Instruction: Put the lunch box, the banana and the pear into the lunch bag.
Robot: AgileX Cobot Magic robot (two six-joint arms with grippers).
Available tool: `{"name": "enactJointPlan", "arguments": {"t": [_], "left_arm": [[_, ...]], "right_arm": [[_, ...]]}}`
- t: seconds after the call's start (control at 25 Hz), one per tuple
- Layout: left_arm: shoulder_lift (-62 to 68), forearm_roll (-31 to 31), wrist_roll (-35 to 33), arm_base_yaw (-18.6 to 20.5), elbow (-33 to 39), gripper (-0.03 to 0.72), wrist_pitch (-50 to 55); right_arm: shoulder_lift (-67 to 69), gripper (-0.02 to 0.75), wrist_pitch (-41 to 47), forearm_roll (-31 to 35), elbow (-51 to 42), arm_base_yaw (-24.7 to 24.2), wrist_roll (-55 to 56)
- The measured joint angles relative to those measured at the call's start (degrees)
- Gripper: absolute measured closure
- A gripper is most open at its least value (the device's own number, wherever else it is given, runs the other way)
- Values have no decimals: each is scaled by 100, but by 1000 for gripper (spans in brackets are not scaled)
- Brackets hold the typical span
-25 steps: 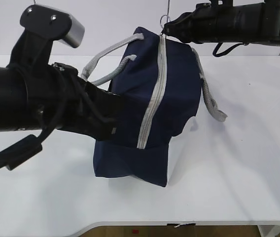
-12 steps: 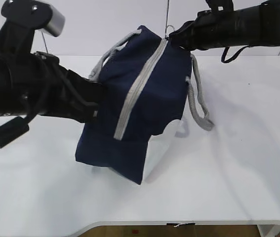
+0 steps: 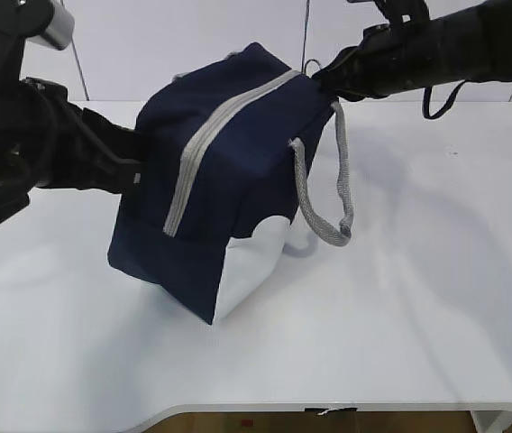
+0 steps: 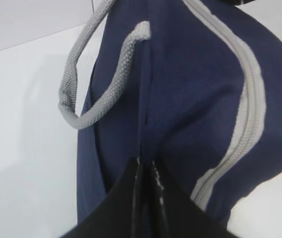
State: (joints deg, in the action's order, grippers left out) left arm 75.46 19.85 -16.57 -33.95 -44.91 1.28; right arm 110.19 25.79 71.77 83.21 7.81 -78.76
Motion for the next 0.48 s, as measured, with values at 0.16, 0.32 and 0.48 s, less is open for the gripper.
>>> {"name": "enactJointPlan", "arguments": {"t": [0.16,0.32,0.48], "left_arm": [[101,-22,0,110,0,696,-23],[240,-40,0,136,0,696,-172],[317,-115,0,136,0,696,-221]], "right_arm": [[-126,731,349,-616,13,-150,647],[-202,731,900,-1102,13,-408,1176],[-247,731,1488,-1516,13,-608,1536]]}}
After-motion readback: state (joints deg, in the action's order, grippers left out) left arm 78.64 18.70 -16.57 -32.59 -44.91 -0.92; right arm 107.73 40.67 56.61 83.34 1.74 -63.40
